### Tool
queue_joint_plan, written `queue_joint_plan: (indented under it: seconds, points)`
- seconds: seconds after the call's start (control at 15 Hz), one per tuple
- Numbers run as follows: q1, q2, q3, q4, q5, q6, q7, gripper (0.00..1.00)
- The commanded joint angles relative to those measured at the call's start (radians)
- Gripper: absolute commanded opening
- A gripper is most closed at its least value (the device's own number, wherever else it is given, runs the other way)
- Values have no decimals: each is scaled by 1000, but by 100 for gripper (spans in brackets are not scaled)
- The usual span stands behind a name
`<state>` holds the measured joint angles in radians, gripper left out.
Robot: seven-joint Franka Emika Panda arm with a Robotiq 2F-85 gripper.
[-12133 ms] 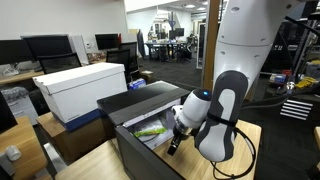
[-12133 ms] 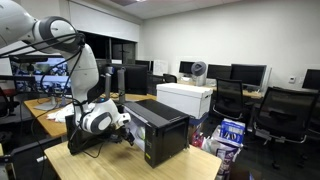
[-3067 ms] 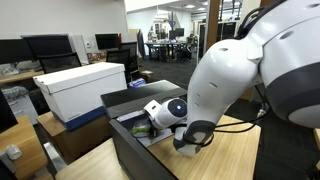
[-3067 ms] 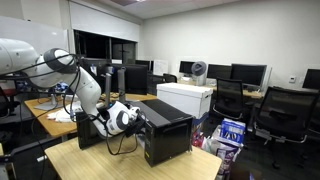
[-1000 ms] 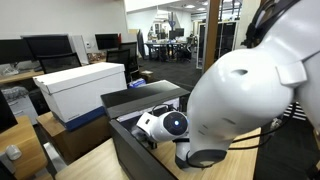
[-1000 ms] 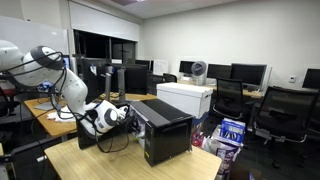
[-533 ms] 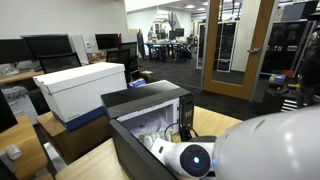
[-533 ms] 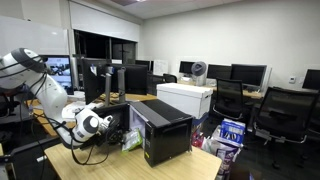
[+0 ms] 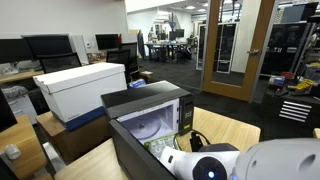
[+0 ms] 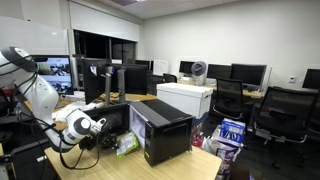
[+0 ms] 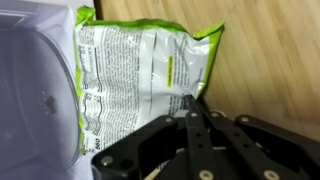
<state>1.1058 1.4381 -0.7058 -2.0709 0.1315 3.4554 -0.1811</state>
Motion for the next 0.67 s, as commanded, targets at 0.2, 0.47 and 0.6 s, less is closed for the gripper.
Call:
queue_joint_plan:
  seconds: [0.2, 0.47, 0.6]
  points:
    - [-50, -185, 15, -78, -41, -94, 0, 2]
    - [-113, -332, 26, -105, -104, -229, -12, 2]
    - [-144, -400, 33, -121, -143, -275, -6, 2]
